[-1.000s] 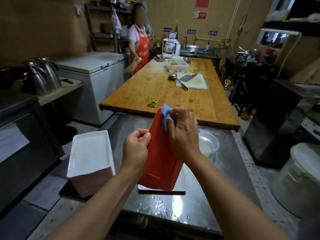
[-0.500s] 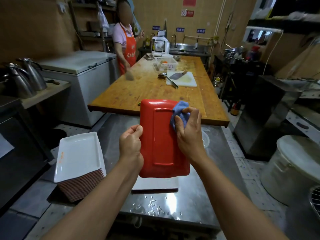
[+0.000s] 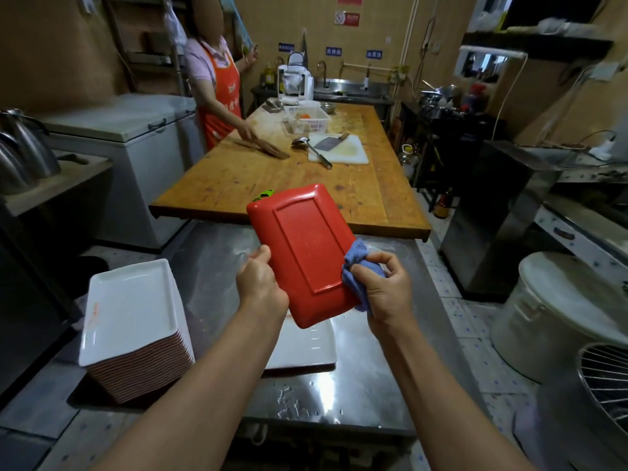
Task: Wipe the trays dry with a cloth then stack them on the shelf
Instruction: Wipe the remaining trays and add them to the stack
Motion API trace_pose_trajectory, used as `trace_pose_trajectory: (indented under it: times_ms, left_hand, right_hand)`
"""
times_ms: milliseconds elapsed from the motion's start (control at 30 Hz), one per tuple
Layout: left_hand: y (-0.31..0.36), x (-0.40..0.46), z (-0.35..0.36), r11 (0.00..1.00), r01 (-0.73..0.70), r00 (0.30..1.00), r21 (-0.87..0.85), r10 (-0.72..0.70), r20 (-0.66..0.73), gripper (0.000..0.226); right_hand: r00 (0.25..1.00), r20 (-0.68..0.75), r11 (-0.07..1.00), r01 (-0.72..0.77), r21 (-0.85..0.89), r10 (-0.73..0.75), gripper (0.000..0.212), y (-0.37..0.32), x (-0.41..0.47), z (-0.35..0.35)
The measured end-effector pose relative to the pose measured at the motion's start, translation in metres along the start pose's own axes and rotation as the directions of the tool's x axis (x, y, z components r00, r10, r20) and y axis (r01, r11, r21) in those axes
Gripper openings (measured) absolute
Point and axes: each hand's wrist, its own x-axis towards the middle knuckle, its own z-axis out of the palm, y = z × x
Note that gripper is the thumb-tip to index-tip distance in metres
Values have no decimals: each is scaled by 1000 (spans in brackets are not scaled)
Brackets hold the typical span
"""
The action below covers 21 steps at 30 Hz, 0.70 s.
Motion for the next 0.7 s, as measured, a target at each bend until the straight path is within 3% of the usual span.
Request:
trace_pose_trajectory:
  times_ms: [167, 333, 400, 467, 500, 567, 700]
  left_hand:
    - [17, 6, -31, 951, 13, 966, 309, -92, 242, 10]
    - [73, 19, -36, 814, -88, 926, 574, -145, 348, 13]
    - [91, 23, -31, 730, -174, 887, 661, -176, 428, 36]
    - [101, 22, -26, 642, -197, 828, 741, -295, 476, 70]
    - [102, 22, -25, 608, -185, 801, 772, -362, 477, 76]
    - [99, 21, -24, 581, -179, 781, 794, -406, 474, 61]
    - [93, 24, -30, 631, -202, 826, 749, -301, 477, 49]
  right_hand:
    - [994, 94, 997, -61, -43, 64, 32, 2, 19, -17]
    - [942, 307, 990, -138, -21, 138, 33, -8, 36, -26]
    - [893, 408, 980, -196, -24, 189, 32, -14, 38, -25]
    - [846, 486, 973, -229, -39, 218, 30, -17, 39, -22]
    - [831, 509, 970, -238, -40, 225, 29, -18, 39, -19]
    - [817, 531, 968, -247, -31, 226, 27, -20, 40, -15]
    - [814, 552, 980, -192, -43, 183, 27, -22, 46, -10]
